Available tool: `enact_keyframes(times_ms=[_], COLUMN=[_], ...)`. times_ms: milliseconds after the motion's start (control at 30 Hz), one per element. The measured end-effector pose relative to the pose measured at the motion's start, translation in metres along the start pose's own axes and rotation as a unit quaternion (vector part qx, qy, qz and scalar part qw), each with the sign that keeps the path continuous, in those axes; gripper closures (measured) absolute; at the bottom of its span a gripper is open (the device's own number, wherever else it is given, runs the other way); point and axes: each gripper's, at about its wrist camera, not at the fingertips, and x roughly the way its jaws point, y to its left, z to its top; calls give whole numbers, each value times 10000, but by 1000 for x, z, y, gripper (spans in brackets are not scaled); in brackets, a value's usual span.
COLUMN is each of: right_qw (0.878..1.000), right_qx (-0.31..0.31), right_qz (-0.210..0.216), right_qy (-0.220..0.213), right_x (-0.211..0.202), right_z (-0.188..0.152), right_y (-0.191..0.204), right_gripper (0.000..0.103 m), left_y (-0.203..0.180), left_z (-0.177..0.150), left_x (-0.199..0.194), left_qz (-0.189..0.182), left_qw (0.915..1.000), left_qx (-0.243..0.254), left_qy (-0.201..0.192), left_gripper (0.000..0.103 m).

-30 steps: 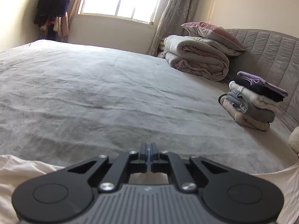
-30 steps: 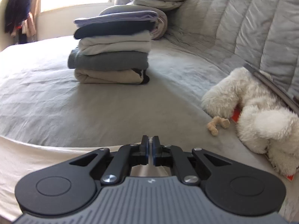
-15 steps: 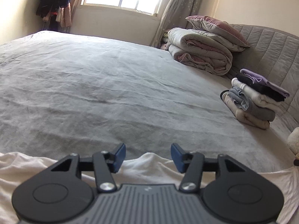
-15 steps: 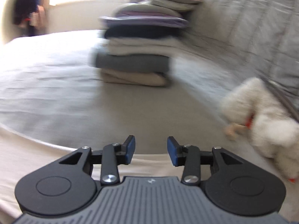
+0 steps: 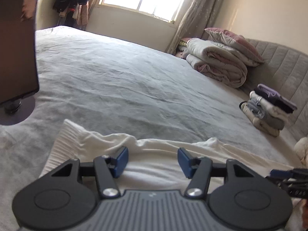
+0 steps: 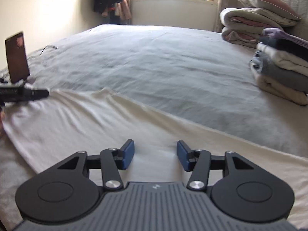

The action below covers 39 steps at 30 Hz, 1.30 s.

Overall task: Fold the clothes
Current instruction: 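Open both grippers and lift them away from the pants, then grasp the white pants edge with the right gripper while the left gripper grasps beside it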

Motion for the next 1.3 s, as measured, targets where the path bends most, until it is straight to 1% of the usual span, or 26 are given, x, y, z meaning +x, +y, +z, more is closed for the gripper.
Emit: enact_keyframes(times_ms=[33,67,100,133,200,233,267,333,367,467,533,633,700,833,900,967,1067,1133,1233,1300], right_qw=[9999,9998,9998,9997,9990,9983,9975,9953,9944,9909,9888,9837,9792,9679,9601,9503,9367,9309,9237,9167], right_qx=[-94,-95,11,134,368,469,573,782,827,947,936,1011,1186,1595,1831,2184,2598,2660,2723,2956], right_qz=[-51,-68,-54,-58,-195,-287,-369,-484,-577,-860,-1090,-1441,-1607,-1891,-2059,-2150,-2257,-2429,-2632,-2620], right_qy=[-99,-160,-182,-179,-165,-179,-202,-299,-331,-415,-393,-358,-349,-438,-479,-552,-645,-610,-586,-610], right_x=[1,0,-2,-3,-6,-11,-16,-27,-31,-44,-49,-60,-69,-91,-100,-109,-118,-123,-131,-137], right_z=[-3,-6,-7,-6,-5,-7,-8,-12,-15,-25,-32,-47,-60,-79,-87,-93,-94,-90,-85,-86], right_y=[1,-1,-5,-10,-19,-23,-28,-37,-41,-53,-64,-87,-109,-146,-162,-179,-194,-198,-207,-219], right_gripper=[40,39,36,36,36,36,36,36,36,36,36,36,36,35,35,35,35,35,35,35], left_y=[7,13,17,20,19,16,10,-4,-13,-38,-53,-65,-67,-57,-53,-51,-53,-57,-61,-63], left_z=[-1,-2,-1,-1,3,4,6,6,6,-4,-14,-28,-34,-37,-34,-31,-25,-22,-15,-10], left_x=[-4,-7,-10,-12,-15,-16,-17,-20,-21,-21,-18,-14,-15,-25,-29,-29,-30,-33,-38,-40], left_qz=[26,76,118,183,322,376,457,469,372,-104,-349,-559,-618,-663,-576,-414,-176,-99,-305,-392], left_qw=[10000,9999,9997,9994,9991,9990,9988,9989,9992,9982,9946,9872,9823,9772,9749,9726,9704,9714,9769,9819], left_qx=[-79,-143,-216,-264,-264,-232,-172,15,128,573,941,1401,1661,1884,1999,2113,2199,2190,1987,1754], left_qy=[-24,-46,-64,-83,-73,-53,-48,-61,-58,105,276,509,610,720,797,881,979,910,729,604], left_gripper=[47,52,53,54,54,53,50,43,43,42,42,42,39,38,37,36,36,35,33,31])
